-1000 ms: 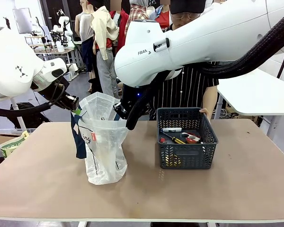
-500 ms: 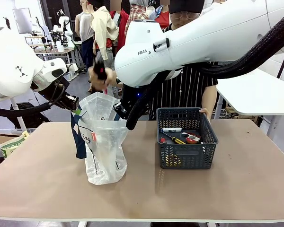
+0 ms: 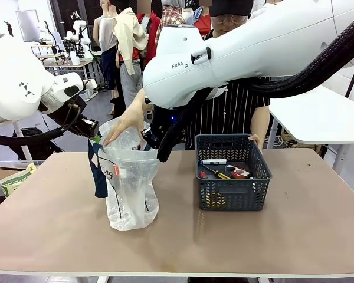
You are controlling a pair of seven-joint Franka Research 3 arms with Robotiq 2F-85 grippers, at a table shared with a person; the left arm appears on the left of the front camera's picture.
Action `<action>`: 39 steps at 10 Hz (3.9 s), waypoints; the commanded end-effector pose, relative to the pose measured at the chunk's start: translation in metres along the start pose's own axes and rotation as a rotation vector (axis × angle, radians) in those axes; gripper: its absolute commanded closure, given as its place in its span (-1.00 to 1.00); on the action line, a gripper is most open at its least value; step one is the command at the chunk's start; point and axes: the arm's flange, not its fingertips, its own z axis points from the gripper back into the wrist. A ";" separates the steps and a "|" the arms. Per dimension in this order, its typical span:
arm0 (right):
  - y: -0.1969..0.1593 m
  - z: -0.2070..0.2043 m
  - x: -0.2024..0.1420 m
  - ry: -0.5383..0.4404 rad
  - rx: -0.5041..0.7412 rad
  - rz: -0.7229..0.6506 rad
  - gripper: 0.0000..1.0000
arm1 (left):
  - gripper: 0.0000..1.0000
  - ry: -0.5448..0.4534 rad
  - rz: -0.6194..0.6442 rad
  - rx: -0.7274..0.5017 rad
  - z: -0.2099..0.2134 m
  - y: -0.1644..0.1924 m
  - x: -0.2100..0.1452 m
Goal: Transfer purchased items from the store into the shopping bag.
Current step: Move the Reusable shopping bag to the right side of the table.
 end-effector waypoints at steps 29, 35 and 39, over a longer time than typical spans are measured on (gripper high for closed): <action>-0.001 -0.003 -0.002 0.002 -0.001 -0.001 1.00 | 1.00 0.003 -0.007 0.005 0.001 0.002 -0.001; -0.001 -0.003 -0.002 0.002 -0.001 -0.001 1.00 | 1.00 0.003 -0.007 0.005 0.001 0.002 -0.001; -0.001 -0.003 -0.002 0.002 -0.001 -0.001 1.00 | 1.00 0.003 -0.007 0.005 0.001 0.002 -0.001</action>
